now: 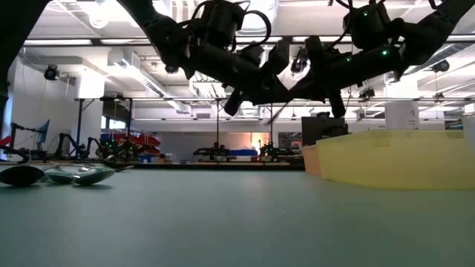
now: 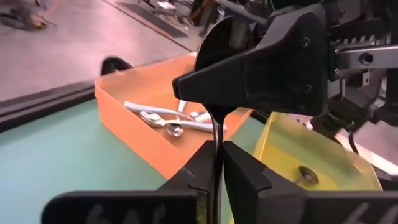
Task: Sort silverware by color (type)
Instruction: Put the black spoon into the yellow bin
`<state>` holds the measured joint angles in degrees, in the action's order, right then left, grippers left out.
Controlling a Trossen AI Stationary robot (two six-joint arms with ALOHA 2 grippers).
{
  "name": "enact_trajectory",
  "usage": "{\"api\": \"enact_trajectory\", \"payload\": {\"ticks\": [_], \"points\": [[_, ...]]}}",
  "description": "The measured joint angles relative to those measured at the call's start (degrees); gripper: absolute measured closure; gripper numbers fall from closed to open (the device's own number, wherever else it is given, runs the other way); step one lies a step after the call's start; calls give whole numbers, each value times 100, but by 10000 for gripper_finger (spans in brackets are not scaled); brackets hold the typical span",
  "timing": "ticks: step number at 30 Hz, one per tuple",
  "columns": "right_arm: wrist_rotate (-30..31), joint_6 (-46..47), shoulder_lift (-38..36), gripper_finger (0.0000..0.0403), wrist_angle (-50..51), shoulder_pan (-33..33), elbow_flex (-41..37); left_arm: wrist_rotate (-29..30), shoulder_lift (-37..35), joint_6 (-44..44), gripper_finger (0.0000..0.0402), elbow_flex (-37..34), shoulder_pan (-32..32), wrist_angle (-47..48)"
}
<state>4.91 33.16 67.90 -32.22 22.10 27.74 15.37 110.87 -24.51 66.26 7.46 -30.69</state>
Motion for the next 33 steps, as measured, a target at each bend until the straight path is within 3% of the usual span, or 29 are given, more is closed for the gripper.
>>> {"api": "enact_trajectory", "payload": {"ticks": [3, 6, 11, 14, 17, 22, 25, 28, 33], "points": [[-4, -73, -97, 392, 260, 151, -17, -315, -25, -2, 369, 112, -23, 258], [-308, -123, -391, 393, 1131, 321, 234, -673, -38, 0, 355, 172, -37, 495], [-914, -433, -930, 393, 3303, 385, 856, -1563, -122, 73, 347, 114, -14, 737], [-1789, -613, -1315, 393, 4534, 286, 1354, -1590, -265, 206, 346, -7, -81, 1208], [-1983, -769, -1631, 393, 6012, 101, 1764, -1525, -415, 289, 346, -125, -138, 1683], [-1898, -1275, -2041, 393, 7966, -174, 2291, -1033, -565, 298, 345, -272, -229, 2463], [-1317, -1522, -2085, 393, 8844, -330, 2348, -829, -655, 159, 345, -369, -232, 2980], [-688, -1920, -2056, 393, 9210, -425, 2180, -548, -713, -111, 345, -410, -232, 3627], [-637, -2049, -1826, 393, 9170, -436, 1741, -269, -854, -426, 345, -418, -247, 4823]]}}
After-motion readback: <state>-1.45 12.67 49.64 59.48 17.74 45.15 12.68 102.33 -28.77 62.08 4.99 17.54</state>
